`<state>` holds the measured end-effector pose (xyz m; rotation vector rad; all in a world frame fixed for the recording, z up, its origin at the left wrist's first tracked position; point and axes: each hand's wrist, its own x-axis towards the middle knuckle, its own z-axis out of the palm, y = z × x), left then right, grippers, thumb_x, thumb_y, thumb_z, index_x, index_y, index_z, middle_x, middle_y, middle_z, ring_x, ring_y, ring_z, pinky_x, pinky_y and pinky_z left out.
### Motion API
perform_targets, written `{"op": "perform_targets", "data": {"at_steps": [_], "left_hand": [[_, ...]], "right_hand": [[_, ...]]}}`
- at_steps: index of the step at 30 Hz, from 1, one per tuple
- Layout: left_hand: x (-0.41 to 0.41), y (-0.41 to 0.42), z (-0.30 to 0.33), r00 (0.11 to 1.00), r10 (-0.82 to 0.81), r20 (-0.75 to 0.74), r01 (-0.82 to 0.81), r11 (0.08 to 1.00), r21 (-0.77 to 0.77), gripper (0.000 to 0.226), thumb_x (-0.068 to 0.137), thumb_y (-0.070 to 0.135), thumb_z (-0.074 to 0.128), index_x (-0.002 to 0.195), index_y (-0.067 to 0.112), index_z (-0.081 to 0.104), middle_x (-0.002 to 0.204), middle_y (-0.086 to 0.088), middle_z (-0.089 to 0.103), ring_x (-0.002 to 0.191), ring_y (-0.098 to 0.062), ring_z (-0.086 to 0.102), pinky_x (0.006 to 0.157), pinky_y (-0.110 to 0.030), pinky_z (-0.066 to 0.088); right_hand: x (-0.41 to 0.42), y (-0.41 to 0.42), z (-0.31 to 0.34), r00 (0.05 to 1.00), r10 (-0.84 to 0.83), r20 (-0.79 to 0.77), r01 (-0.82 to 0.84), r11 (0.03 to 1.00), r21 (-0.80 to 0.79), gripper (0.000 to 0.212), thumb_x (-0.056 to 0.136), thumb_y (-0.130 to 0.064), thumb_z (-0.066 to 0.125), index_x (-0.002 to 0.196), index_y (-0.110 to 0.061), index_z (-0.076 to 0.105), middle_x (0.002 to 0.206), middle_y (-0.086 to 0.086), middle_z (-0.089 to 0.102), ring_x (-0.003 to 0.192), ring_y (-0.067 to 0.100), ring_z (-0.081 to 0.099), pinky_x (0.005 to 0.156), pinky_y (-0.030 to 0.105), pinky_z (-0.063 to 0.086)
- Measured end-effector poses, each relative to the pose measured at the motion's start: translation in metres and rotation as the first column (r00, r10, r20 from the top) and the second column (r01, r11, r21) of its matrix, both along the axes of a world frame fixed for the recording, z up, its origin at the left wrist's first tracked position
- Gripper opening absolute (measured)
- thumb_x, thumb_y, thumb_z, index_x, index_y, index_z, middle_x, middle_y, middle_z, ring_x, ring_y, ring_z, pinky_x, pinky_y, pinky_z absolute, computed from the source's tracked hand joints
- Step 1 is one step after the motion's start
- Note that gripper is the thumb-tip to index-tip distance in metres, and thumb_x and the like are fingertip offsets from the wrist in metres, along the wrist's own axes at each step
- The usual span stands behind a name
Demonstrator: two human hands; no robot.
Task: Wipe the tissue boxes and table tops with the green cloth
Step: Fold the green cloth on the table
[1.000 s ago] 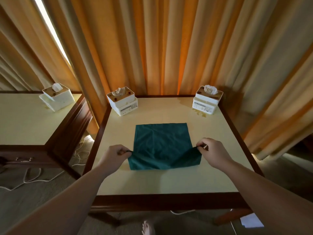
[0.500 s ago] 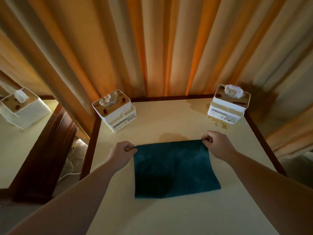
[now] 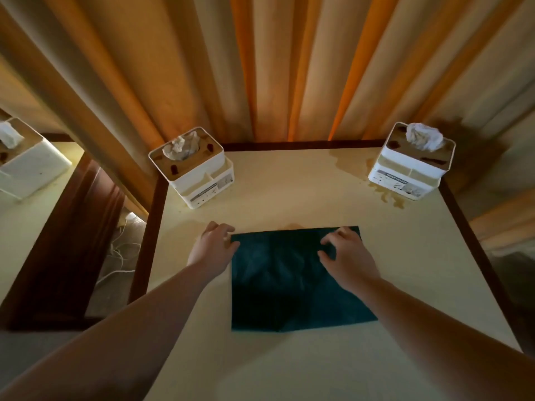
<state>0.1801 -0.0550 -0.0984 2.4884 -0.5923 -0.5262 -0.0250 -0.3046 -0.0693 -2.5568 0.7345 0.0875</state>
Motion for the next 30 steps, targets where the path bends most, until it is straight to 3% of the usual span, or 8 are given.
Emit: {"op": "perform_targets", "data": {"at_steps": [3, 6, 7, 9, 11, 15, 20, 30], "left_hand": [[-0.026, 0.019, 0.007, 0.999, 0.037, 0.034, -0.034, 0.997, -0.068, 0.023, 0.096, 0.031, 0.067, 0.119, 0.025, 0.063, 0.119, 0.007, 0.055, 0.100, -0.016, 0.059, 0.085, -0.039, 0.055], [-0.066, 0.051, 0.003, 0.974, -0.116, 0.197, 0.128, 0.990, -0.054, 0.027, 0.096, 0.037, 0.067, 0.120, 0.024, 0.066, 0.124, 0.008, 0.058, 0.115, -0.016, 0.055, 0.097, -0.040, 0.052], [-0.079, 0.058, 0.002, 0.963, -0.174, 0.208, 0.181, 0.983, -0.018, 0.035, 0.097, 0.041, 0.065, 0.128, 0.025, 0.064, 0.135, 0.008, 0.056, 0.126, -0.015, 0.050, 0.107, -0.041, 0.047], [-0.103, 0.062, -0.003, 0.941, -0.287, 0.182, 0.279, 0.958, 0.068, 0.054, 0.102, 0.047, 0.054, 0.150, 0.025, 0.049, 0.161, 0.008, 0.038, 0.149, -0.013, 0.029, 0.127, -0.037, 0.021], [-0.120, 0.058, -0.011, 0.899, -0.402, 0.172, 0.380, 0.913, 0.147, 0.063, 0.107, 0.048, 0.039, 0.163, 0.024, 0.025, 0.171, 0.008, 0.012, 0.158, -0.011, 0.001, 0.128, -0.036, -0.002], [-0.132, 0.059, -0.025, 0.852, -0.503, 0.146, 0.438, 0.837, 0.328, 0.068, 0.109, 0.054, 0.019, 0.165, 0.025, -0.004, 0.171, 0.008, -0.014, 0.154, -0.010, -0.025, 0.128, -0.045, -0.006], [-0.135, 0.075, -0.027, 0.880, -0.447, 0.160, 0.363, 0.850, 0.381, 0.071, 0.107, 0.059, 0.016, 0.164, 0.026, -0.011, 0.168, 0.010, -0.022, 0.152, -0.011, -0.029, 0.127, -0.049, -0.010], [-0.154, 0.085, -0.021, 0.954, -0.257, 0.153, 0.174, 0.894, 0.412, 0.077, 0.104, 0.063, 0.012, 0.163, 0.020, -0.013, 0.170, 0.000, -0.019, 0.154, -0.020, -0.024, 0.125, -0.055, -0.008]], "right_hand": [[0.001, 0.040, -0.006, 0.984, 0.172, 0.044, -0.174, 0.984, 0.034, 0.026, 0.101, -0.034, 0.061, 0.122, -0.021, 0.069, 0.117, -0.008, 0.057, 0.117, 0.012, 0.049, 0.090, 0.031, 0.050], [0.001, 0.074, -0.016, 0.928, 0.369, 0.054, -0.369, 0.929, 0.000, 0.040, 0.104, -0.034, 0.056, 0.140, -0.019, 0.063, 0.145, -0.001, 0.056, 0.139, 0.019, 0.043, 0.111, 0.040, 0.044], [-0.001, 0.084, -0.022, 0.907, 0.419, 0.045, -0.418, 0.908, -0.032, 0.045, 0.104, -0.036, 0.055, 0.146, -0.019, 0.058, 0.156, 0.001, 0.048, 0.147, 0.022, 0.037, 0.116, 0.042, 0.038], [-0.004, 0.102, -0.033, 0.886, 0.463, 0.020, -0.460, 0.883, -0.090, 0.054, 0.106, -0.041, 0.047, 0.156, -0.020, 0.046, 0.169, 0.005, 0.029, 0.157, 0.026, 0.023, 0.124, 0.044, 0.025], [-0.009, 0.115, -0.043, 0.899, 0.437, -0.016, -0.435, 0.892, -0.124, 0.059, 0.109, -0.046, 0.036, 0.162, -0.020, 0.034, 0.173, 0.006, 0.014, 0.160, 0.027, 0.010, 0.128, 0.046, 0.014], [-0.029, 0.114, -0.058, 0.925, 0.362, -0.117, -0.379, 0.907, -0.187, 0.068, 0.109, -0.057, 0.018, 0.167, -0.023, 0.011, 0.174, 0.005, -0.006, 0.160, 0.023, -0.010, 0.129, 0.051, 0.002], [-0.070, 0.070, -0.061, 0.958, 0.211, -0.193, -0.256, 0.935, -0.247, 0.073, 0.105, -0.066, 0.005, 0.164, -0.027, -0.013, 0.170, 0.002, -0.026, 0.156, 0.018, -0.027, 0.128, 0.054, -0.009], [-0.111, 0.004, -0.049, 0.949, 0.056, -0.311, -0.153, 0.943, -0.297, 0.085, 0.096, -0.069, -0.012, 0.164, -0.018, -0.016, 0.170, 0.011, -0.023, 0.159, 0.027, -0.015, 0.126, 0.061, -0.001]]}}
